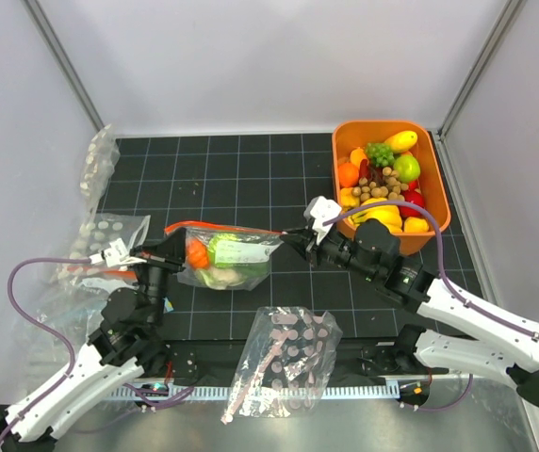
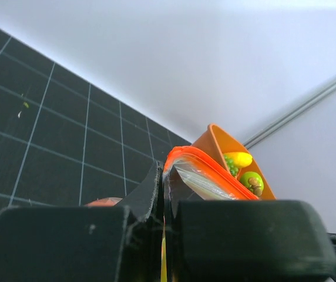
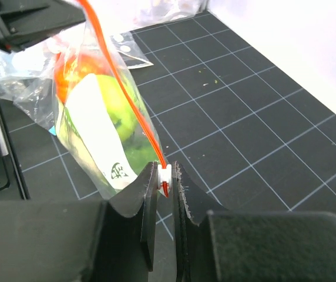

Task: Place the food in the zip-top bag and seal the zipper
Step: Zip the zipper food storage bag at the center of the board, then place the zipper food storage bag at the center of the board.

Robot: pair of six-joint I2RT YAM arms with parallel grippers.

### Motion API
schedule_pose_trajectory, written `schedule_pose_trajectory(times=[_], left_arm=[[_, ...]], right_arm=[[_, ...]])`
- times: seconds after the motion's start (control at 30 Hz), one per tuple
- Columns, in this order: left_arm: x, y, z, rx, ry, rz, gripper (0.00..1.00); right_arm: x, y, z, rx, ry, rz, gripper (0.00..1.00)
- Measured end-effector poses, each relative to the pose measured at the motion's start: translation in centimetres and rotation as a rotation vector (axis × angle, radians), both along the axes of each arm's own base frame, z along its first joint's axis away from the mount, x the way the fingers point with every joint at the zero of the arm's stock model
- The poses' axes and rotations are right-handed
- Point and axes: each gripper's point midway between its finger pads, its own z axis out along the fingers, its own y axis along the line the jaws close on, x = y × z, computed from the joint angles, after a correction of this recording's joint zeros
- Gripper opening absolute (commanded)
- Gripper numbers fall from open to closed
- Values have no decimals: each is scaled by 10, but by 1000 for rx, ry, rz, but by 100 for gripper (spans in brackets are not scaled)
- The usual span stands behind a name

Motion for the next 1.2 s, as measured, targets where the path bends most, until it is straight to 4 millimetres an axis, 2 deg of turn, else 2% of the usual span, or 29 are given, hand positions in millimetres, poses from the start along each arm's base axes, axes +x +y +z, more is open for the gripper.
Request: schedule_pose_trajectory(times=[0.13, 0.37, 0.73, 0.87, 0.93, 1.2], left_arm=[[2, -2, -9, -11, 36, 3, 1], [12, -19, -7, 58, 17, -30, 2], [40, -77, -28, 265, 90, -177, 14], [48, -89, -41, 299, 136, -198, 14], [51, -94, -47, 312, 159, -205, 10], [59, -109, -56, 327, 180, -237, 5]], right_arm=[[3, -3, 1, 9, -3, -31, 1], [13, -15, 2, 10, -8, -114, 1], [50, -62, -6, 6, 19, -434, 1], [54, -76, -6, 25, 34, -510, 1], [54, -80, -6, 33, 45, -537, 1], [63, -88, -23, 15, 89, -629, 1]])
